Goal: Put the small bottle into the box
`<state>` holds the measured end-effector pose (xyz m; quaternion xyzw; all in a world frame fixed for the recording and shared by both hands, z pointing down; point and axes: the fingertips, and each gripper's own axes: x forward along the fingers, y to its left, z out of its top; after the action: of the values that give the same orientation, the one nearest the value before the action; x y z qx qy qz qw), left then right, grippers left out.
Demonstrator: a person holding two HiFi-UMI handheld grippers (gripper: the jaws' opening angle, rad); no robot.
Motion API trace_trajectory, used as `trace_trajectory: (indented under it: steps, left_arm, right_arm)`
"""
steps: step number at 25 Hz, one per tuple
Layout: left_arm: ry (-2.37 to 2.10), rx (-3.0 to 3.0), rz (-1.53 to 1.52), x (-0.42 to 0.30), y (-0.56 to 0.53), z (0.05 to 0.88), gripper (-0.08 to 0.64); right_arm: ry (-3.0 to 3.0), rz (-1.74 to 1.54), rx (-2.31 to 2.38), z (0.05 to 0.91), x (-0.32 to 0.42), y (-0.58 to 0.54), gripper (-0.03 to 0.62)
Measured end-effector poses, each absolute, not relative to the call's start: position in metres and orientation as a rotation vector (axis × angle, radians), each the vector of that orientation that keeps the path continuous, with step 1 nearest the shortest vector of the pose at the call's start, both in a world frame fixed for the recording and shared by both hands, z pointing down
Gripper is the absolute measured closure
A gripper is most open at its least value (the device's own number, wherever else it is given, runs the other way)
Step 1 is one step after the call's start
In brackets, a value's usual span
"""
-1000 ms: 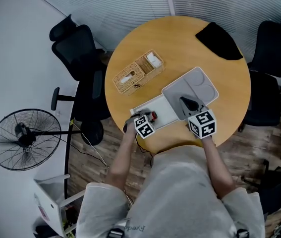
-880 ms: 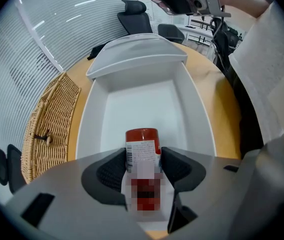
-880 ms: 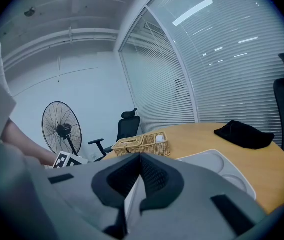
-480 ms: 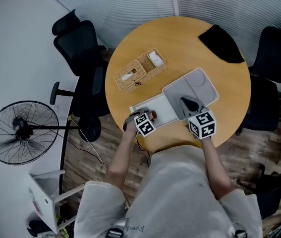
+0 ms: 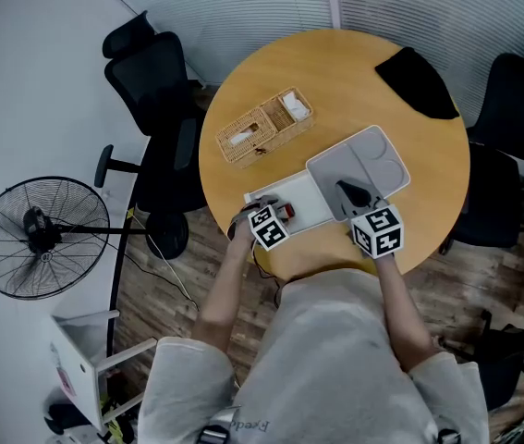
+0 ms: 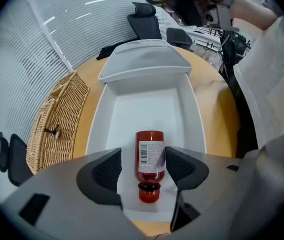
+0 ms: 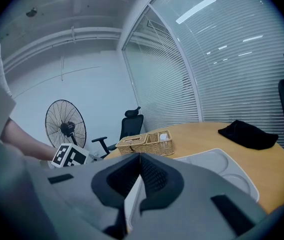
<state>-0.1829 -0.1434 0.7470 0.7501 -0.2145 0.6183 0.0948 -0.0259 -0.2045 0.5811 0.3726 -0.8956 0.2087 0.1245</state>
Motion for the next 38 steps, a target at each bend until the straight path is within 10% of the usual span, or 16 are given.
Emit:
trace_trajectory:
  steps: [17,38]
  left_arm:
    - [-0.879,2.296,1.615,-0.185,-0.132,0.695,0.27]
    - [-1.516,2.136,0.592,-0.214,-0.095,0.578,0.272]
  right_arm:
    - [-2.611,0.609,0.999,0.584,-0.049,-0.171,0.574]
    - [-2.542,0.692,1.229,0.578,-0.039,-0.113,0.574]
